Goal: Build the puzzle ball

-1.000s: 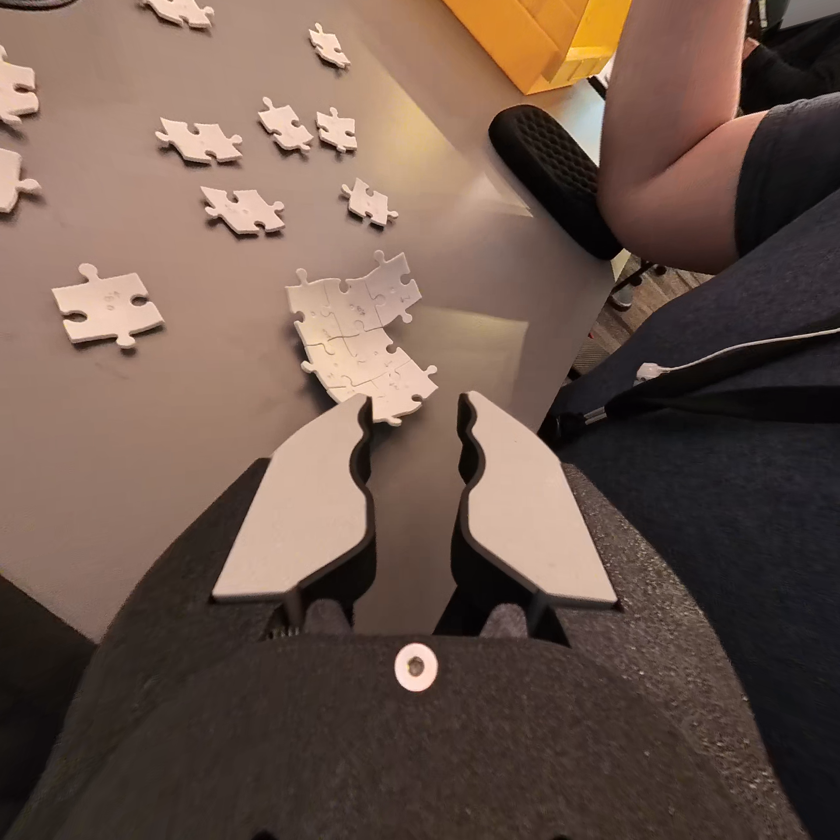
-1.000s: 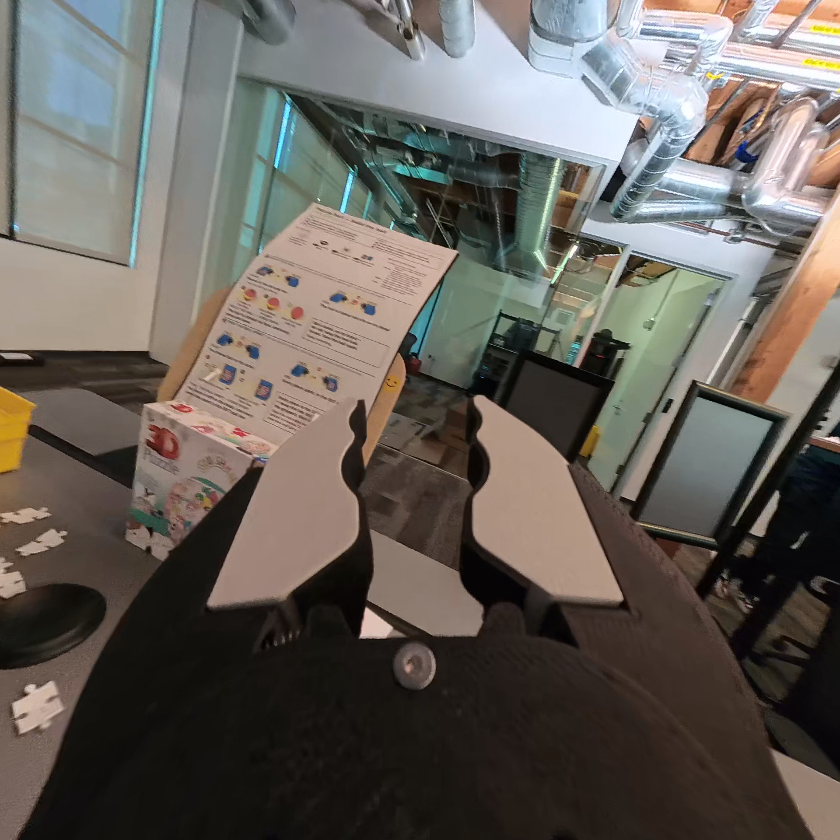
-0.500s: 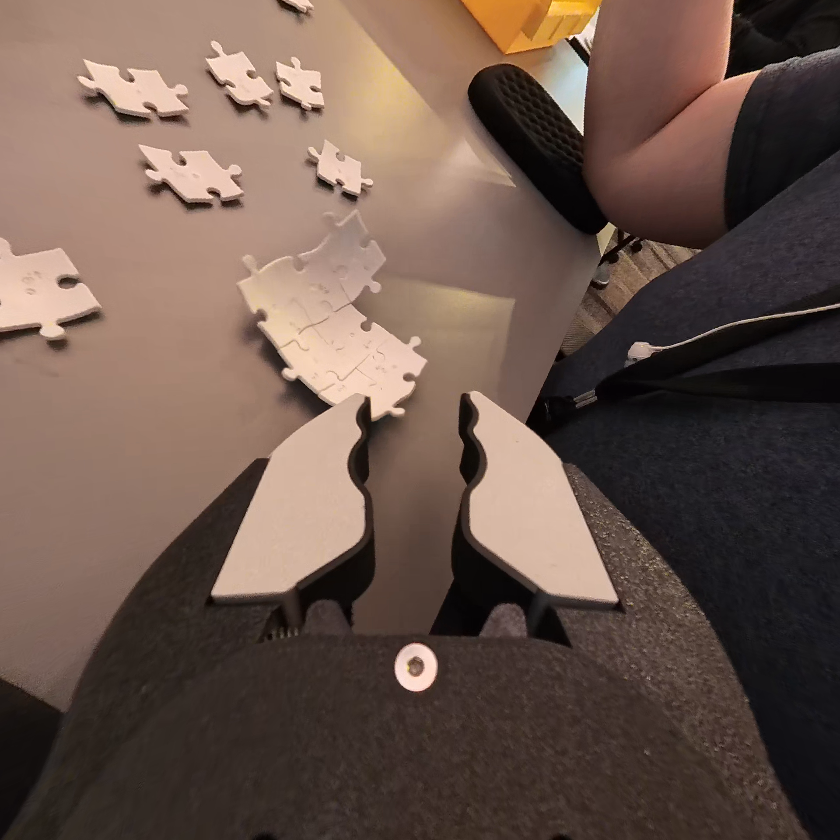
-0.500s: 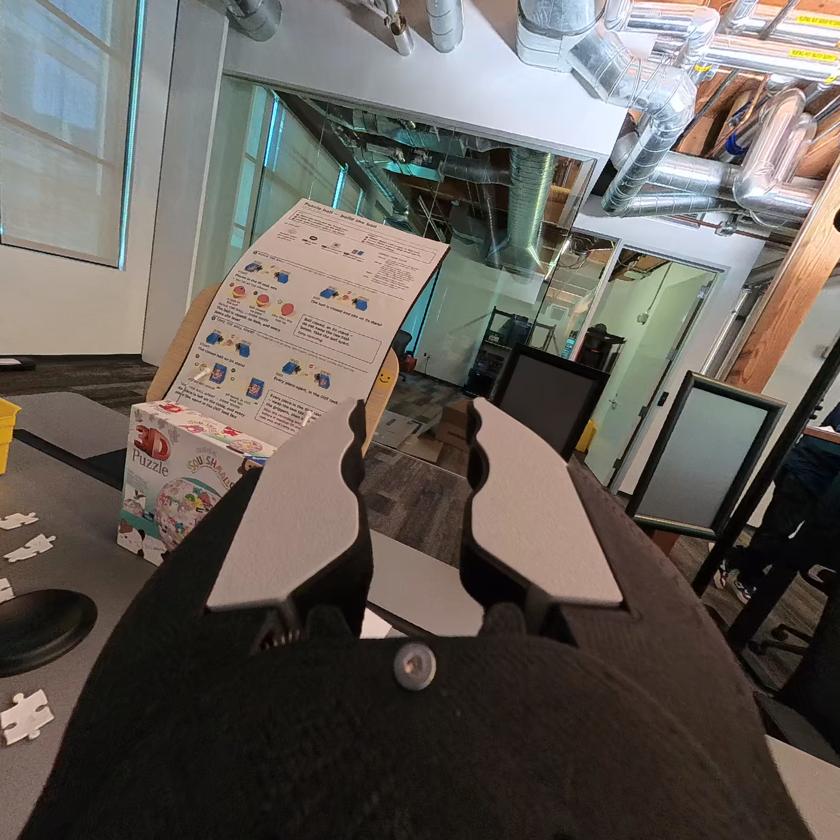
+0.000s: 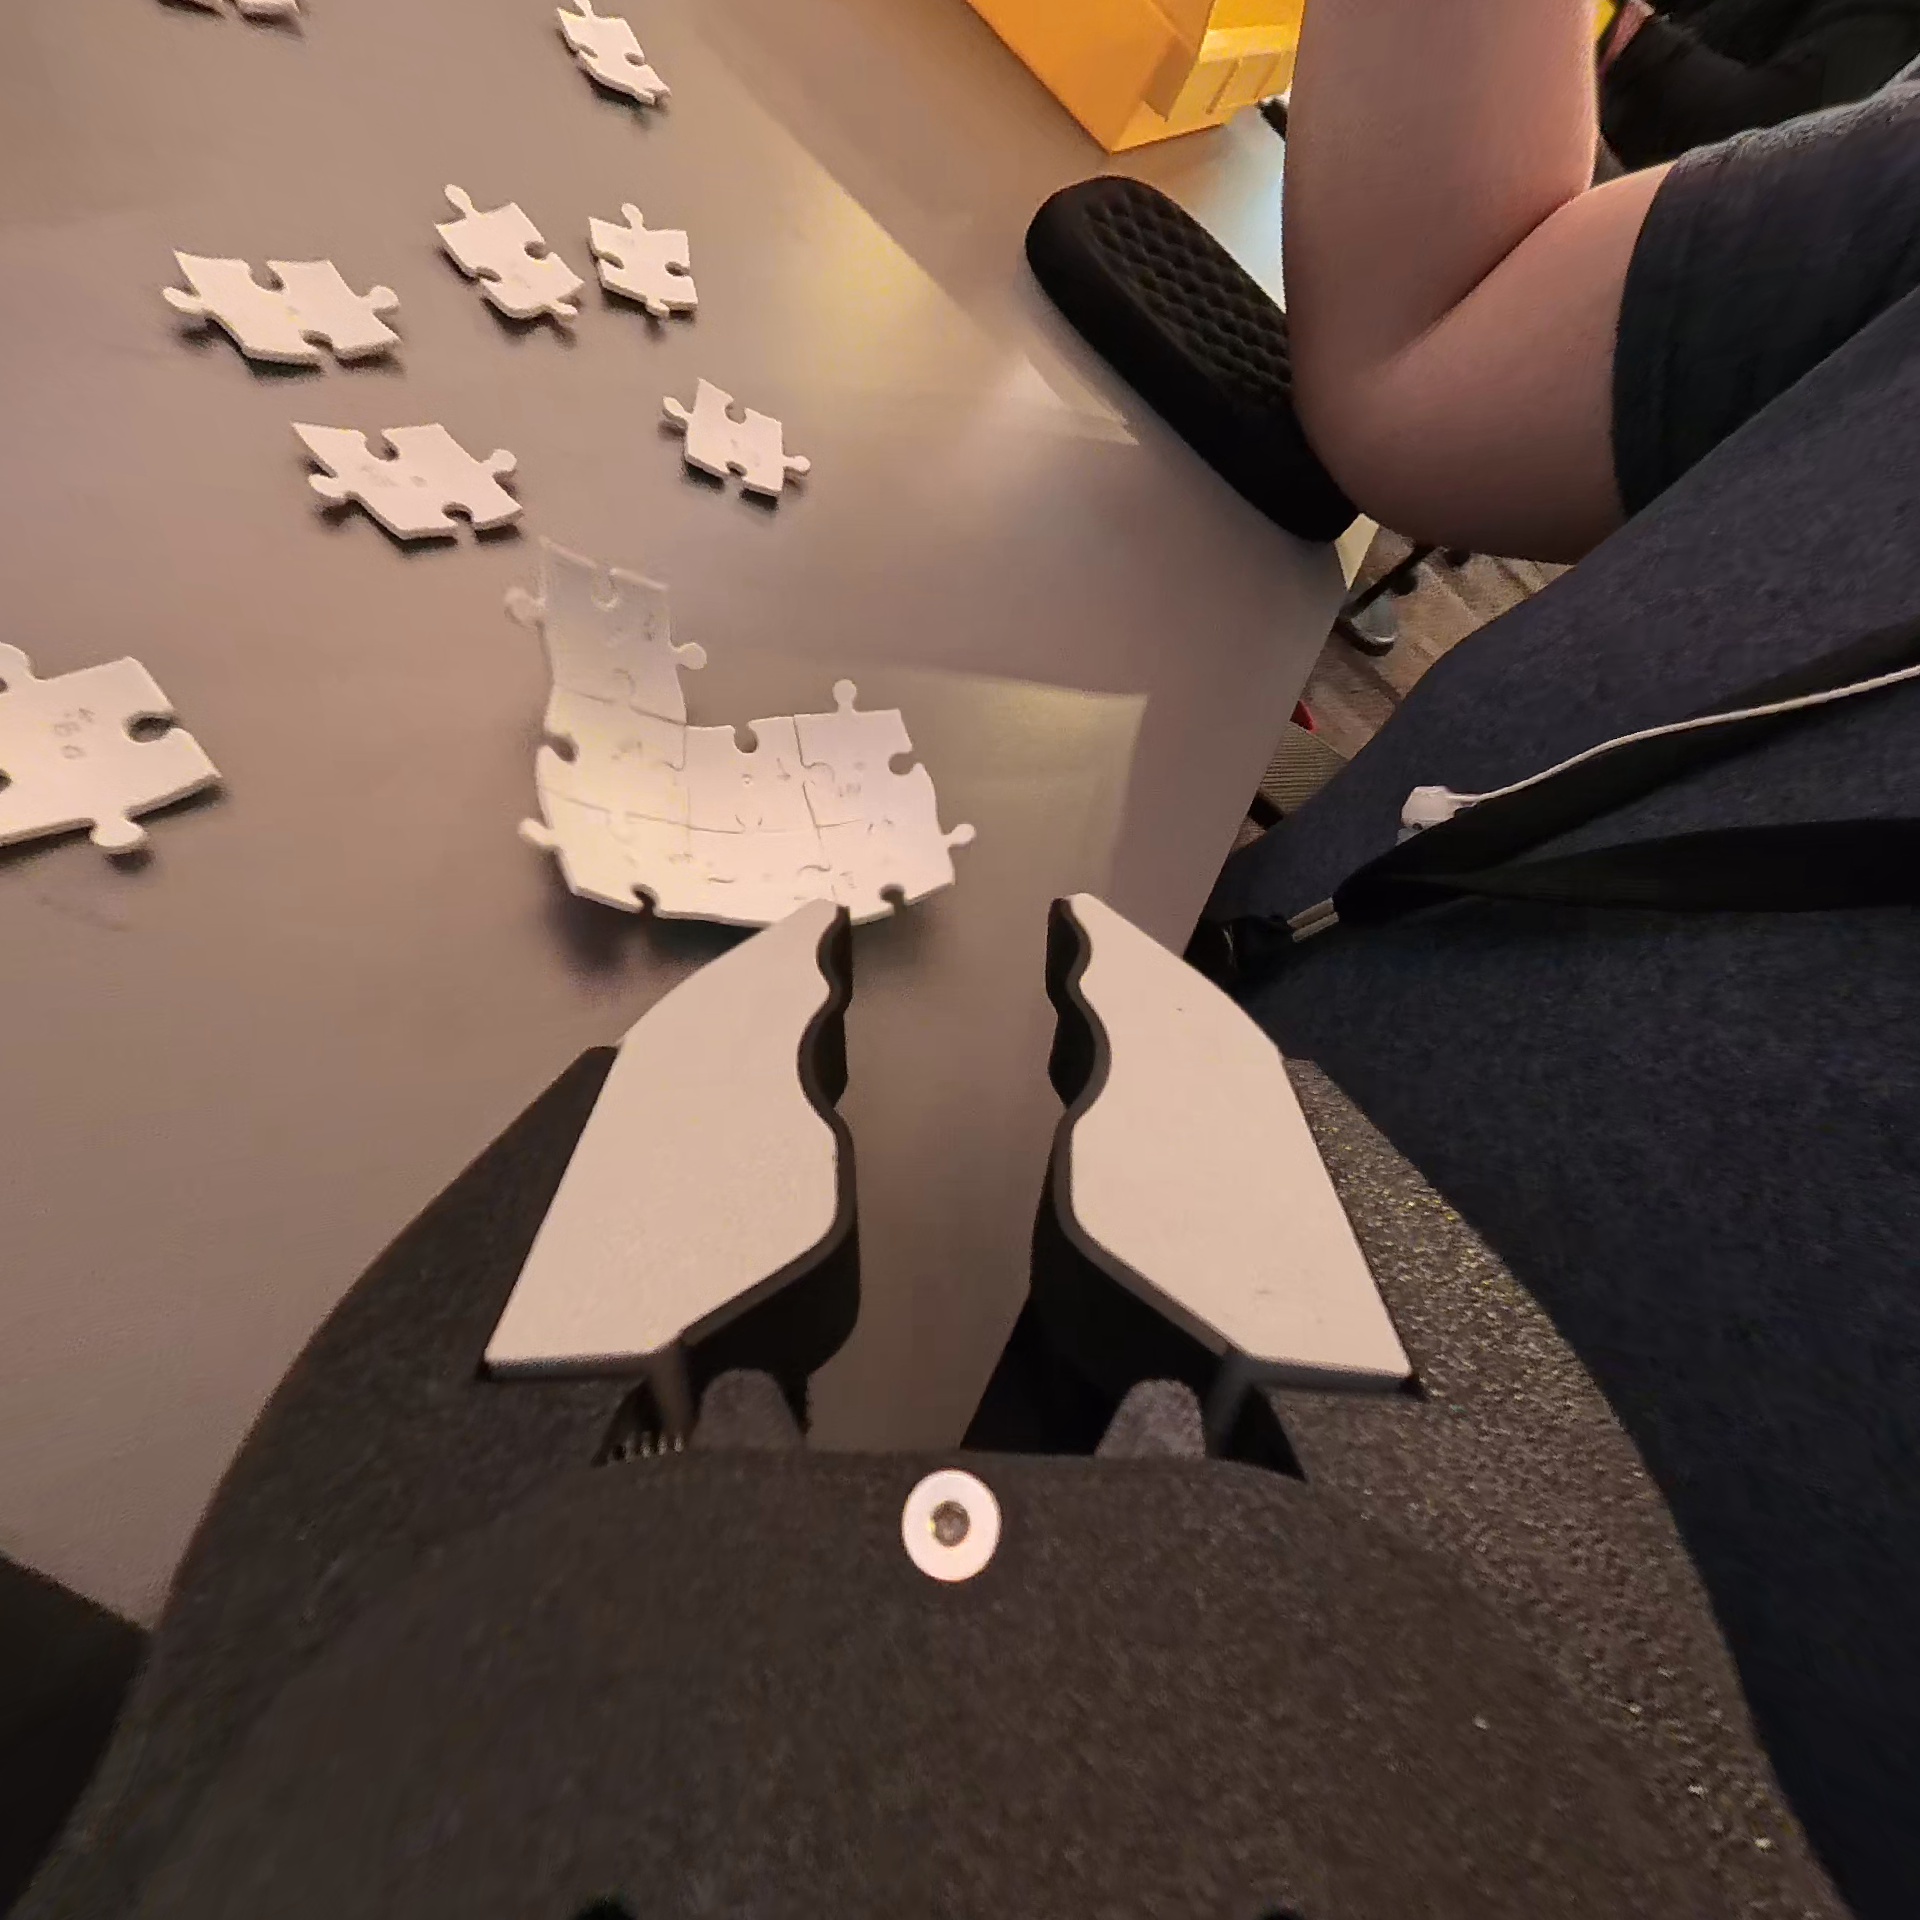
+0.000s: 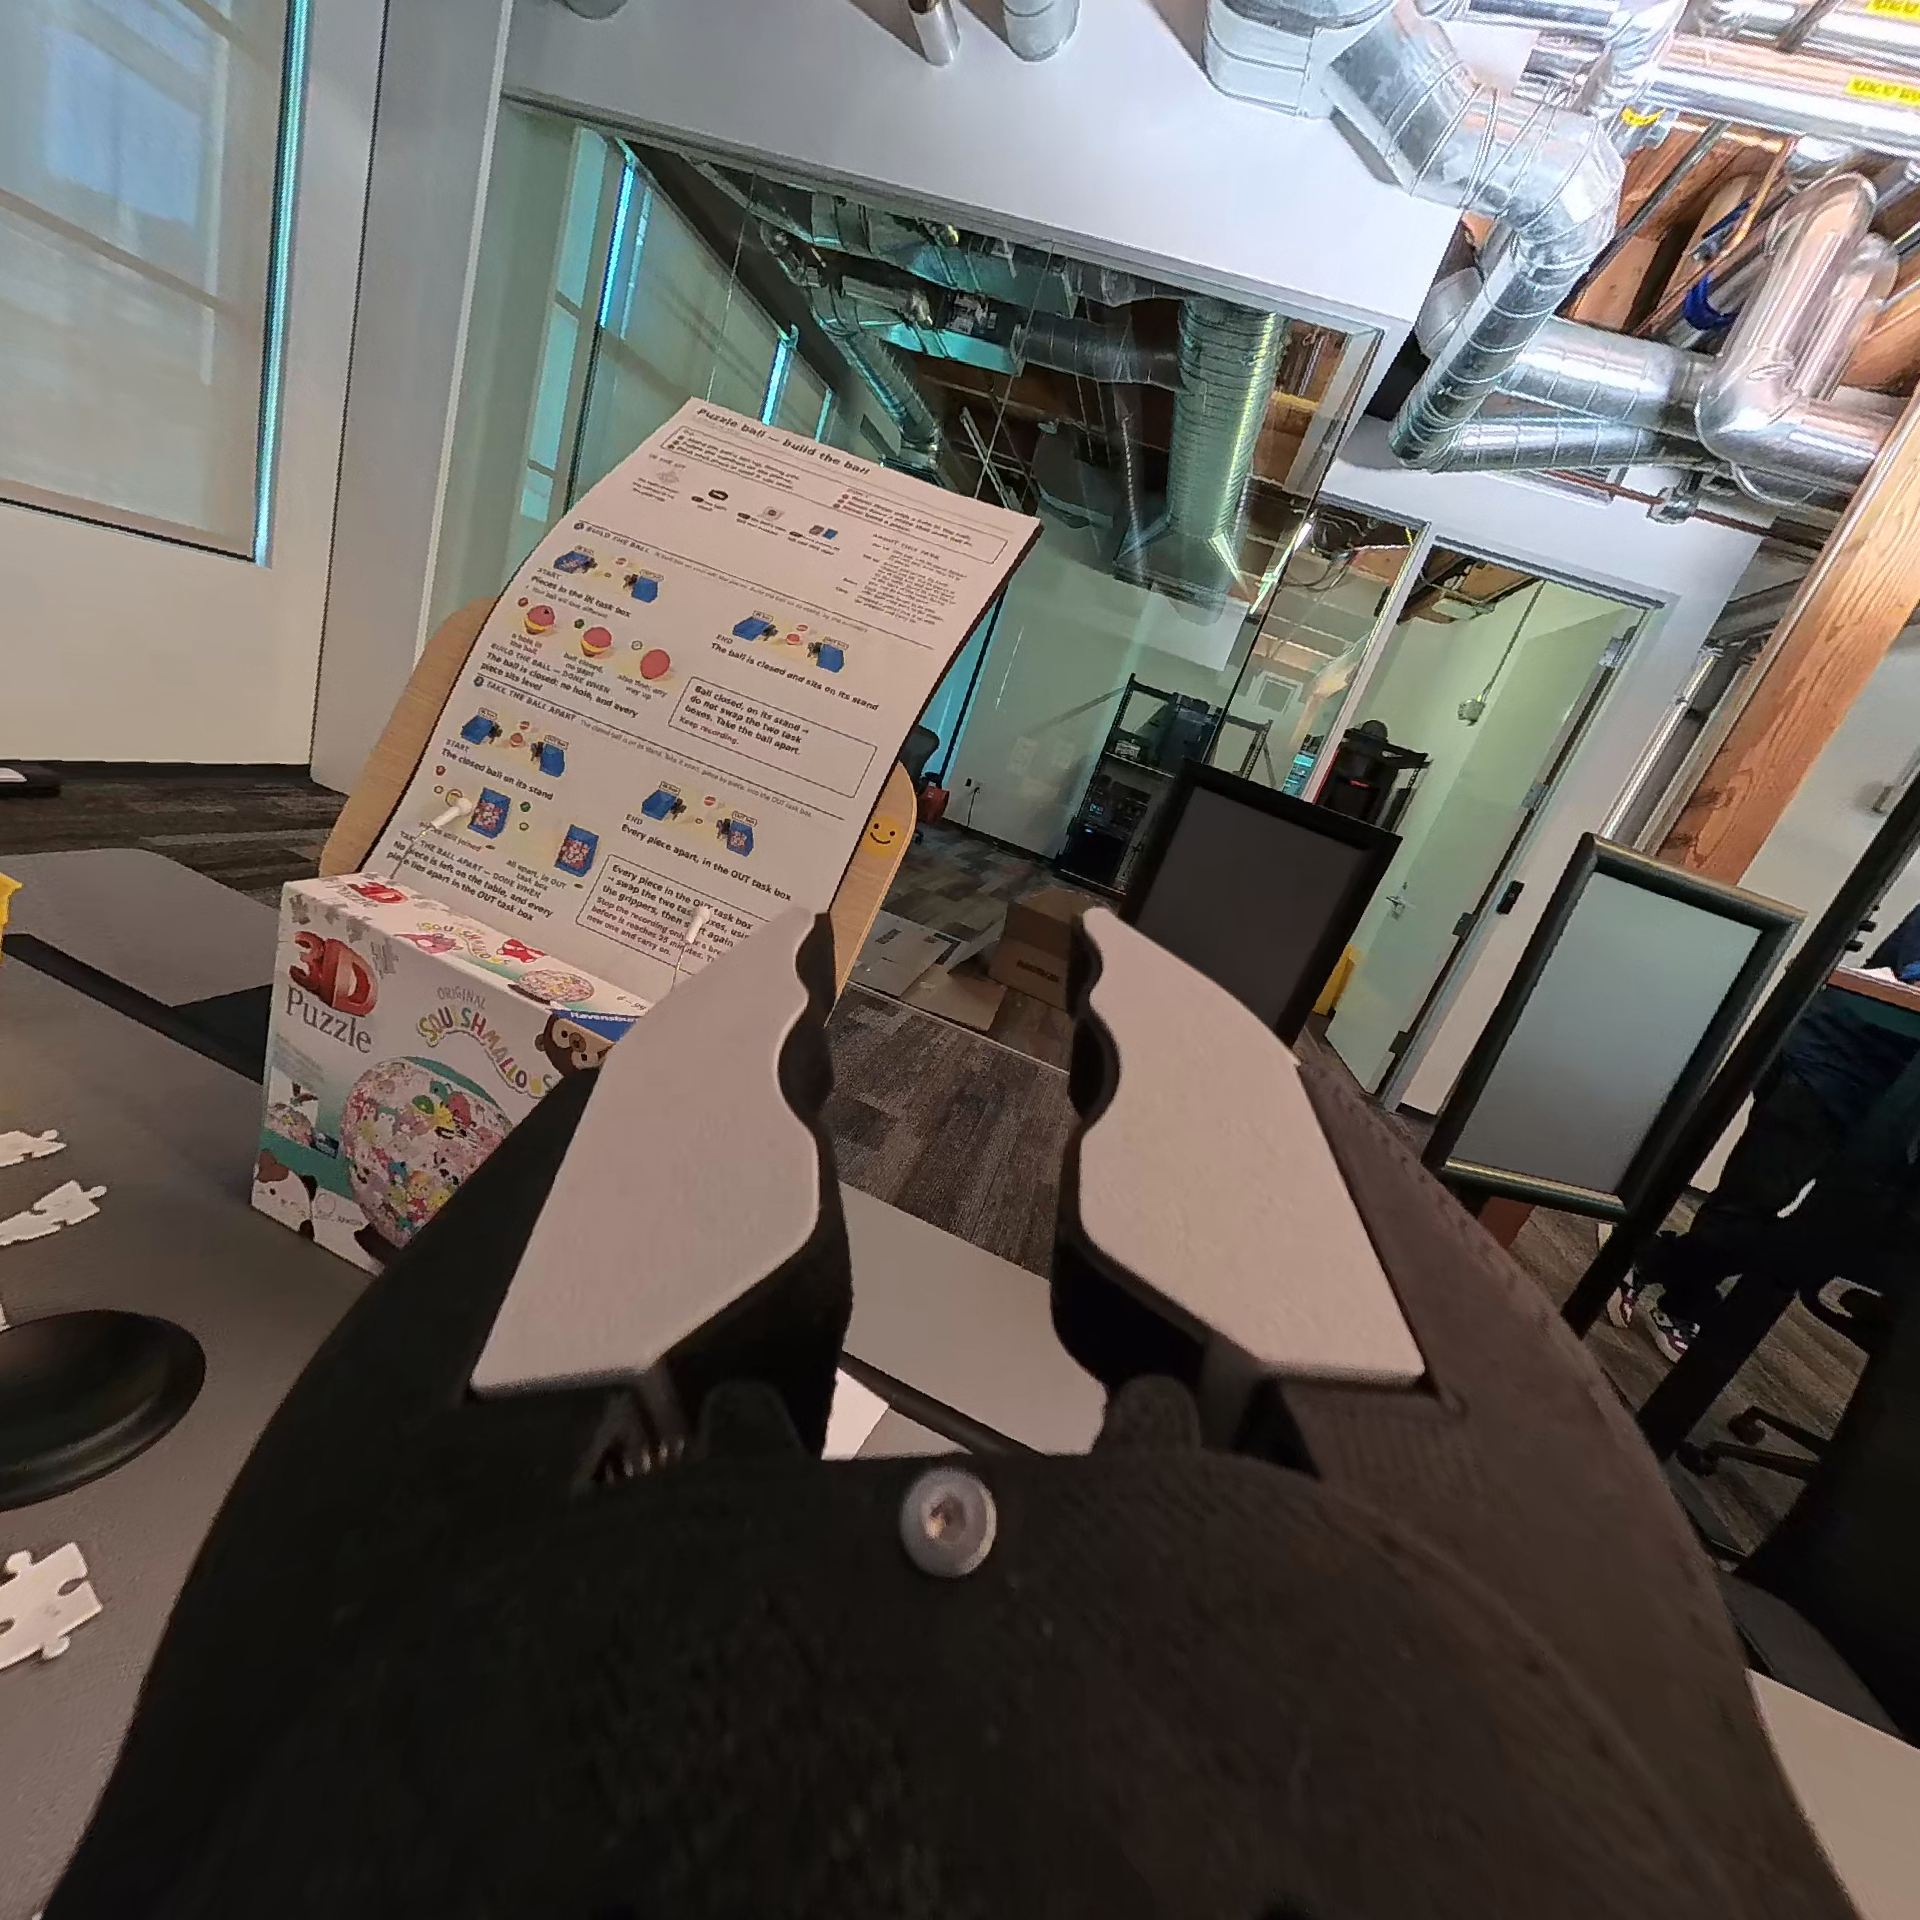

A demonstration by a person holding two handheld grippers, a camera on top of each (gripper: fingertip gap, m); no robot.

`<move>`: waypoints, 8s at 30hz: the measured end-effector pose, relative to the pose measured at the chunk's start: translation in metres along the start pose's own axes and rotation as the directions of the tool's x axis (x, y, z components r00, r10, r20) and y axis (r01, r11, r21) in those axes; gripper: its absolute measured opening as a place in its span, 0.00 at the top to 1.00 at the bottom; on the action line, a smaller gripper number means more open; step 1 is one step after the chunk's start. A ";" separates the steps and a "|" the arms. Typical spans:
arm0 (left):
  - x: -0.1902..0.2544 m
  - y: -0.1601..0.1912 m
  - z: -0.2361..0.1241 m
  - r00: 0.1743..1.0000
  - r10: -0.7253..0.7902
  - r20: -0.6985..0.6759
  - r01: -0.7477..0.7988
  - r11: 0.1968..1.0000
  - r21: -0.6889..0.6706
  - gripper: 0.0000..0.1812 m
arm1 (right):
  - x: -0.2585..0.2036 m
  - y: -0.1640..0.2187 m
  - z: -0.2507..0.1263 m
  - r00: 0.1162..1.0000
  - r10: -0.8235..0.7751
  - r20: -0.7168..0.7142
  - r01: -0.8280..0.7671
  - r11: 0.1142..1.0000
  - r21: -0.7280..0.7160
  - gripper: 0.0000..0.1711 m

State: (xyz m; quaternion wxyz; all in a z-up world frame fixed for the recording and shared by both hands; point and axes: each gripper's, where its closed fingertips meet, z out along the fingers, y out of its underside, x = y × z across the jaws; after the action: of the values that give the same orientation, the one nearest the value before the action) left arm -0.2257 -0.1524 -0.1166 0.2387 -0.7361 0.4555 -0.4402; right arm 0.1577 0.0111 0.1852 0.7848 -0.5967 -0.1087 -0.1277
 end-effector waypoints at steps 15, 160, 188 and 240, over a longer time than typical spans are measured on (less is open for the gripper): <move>-0.002 -0.014 0.034 0.975 0.111 0.194 -0.084 0.986 -0.142 0.91 | -0.057 0.012 0.021 0.989 -0.038 0.142 0.047 0.997 -0.056 0.74; -0.040 -0.101 -0.002 0.996 0.016 -0.088 -0.018 1.000 -0.019 0.99 | -0.403 0.082 -0.123 -0.052 0.582 0.812 0.301 0.784 -0.543 0.93; -0.034 -0.052 -0.014 0.985 0.097 0.145 -0.108 0.992 0.068 1.00 | -0.431 0.152 -0.158 0.016 0.847 0.532 0.205 0.518 -0.831 0.98; -0.081 -0.032 0.037 0.993 -0.116 -0.024 0.108 0.966 -0.237 0.97 | -0.425 0.157 -0.163 0.003 0.821 0.571 0.199 0.559 -0.805 0.98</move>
State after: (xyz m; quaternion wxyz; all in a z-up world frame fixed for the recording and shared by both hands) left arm -0.1953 -0.0677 -0.1459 0.1159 -0.7753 0.4665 -0.4096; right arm -0.1884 -0.0756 -0.1377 0.1942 -0.7706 -0.3720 0.4796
